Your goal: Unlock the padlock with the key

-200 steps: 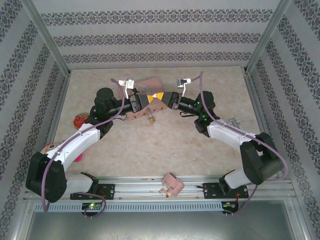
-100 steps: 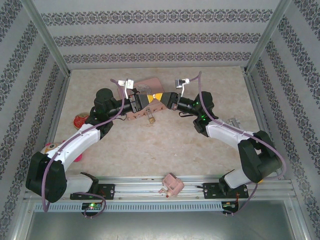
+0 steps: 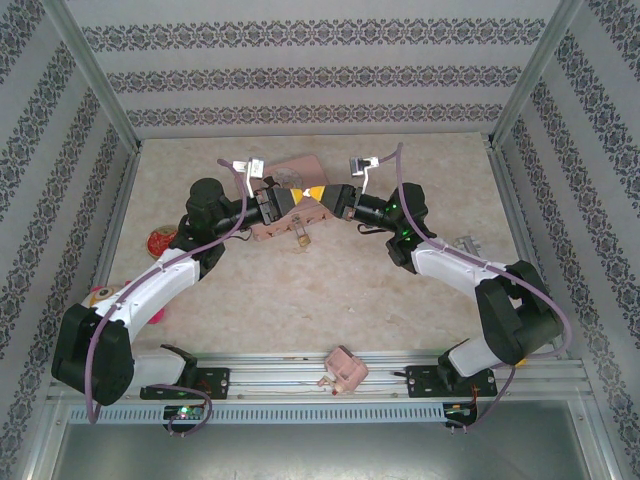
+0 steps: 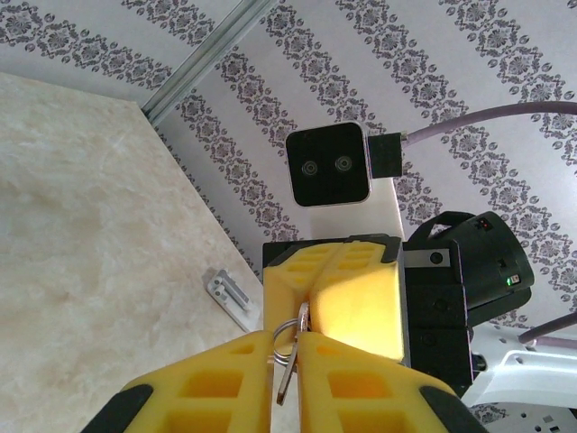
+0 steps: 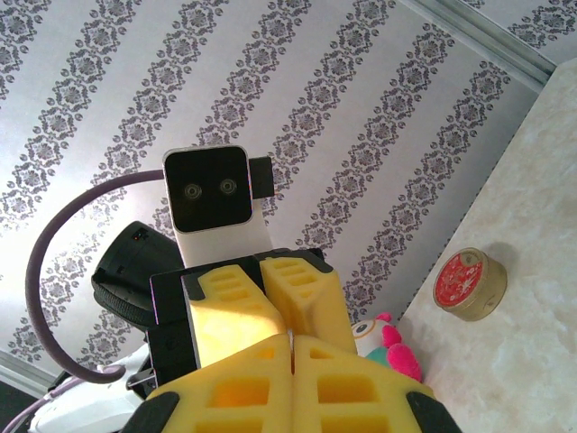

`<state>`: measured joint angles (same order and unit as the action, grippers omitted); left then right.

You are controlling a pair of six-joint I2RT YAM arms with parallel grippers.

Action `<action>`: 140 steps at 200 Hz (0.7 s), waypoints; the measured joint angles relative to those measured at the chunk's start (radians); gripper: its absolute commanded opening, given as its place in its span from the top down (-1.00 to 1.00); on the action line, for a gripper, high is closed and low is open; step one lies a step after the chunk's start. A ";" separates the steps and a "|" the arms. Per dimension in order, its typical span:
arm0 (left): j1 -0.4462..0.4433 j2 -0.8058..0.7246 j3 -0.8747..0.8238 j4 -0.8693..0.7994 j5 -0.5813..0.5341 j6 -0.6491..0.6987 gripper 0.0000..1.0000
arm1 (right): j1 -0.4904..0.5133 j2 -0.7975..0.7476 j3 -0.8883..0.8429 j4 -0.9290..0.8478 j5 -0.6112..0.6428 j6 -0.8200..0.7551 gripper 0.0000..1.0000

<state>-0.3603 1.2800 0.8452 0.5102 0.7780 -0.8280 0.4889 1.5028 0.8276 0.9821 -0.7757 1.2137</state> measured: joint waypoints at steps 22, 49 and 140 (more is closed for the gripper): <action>0.001 0.000 0.000 0.000 0.000 0.000 0.77 | 0.000 0.005 0.000 0.005 0.000 0.012 1.00; 0.002 0.000 0.000 0.010 0.004 -0.006 0.97 | 0.000 0.014 0.000 0.012 0.001 0.020 1.00; 0.003 -0.035 0.006 -0.055 0.034 0.076 1.00 | -0.005 0.026 0.001 0.042 0.001 0.044 0.51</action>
<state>-0.3576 1.2453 0.8509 0.4557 0.8124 -0.7517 0.4835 1.5288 0.8288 1.0245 -0.7750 1.2579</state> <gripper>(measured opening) 0.053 0.203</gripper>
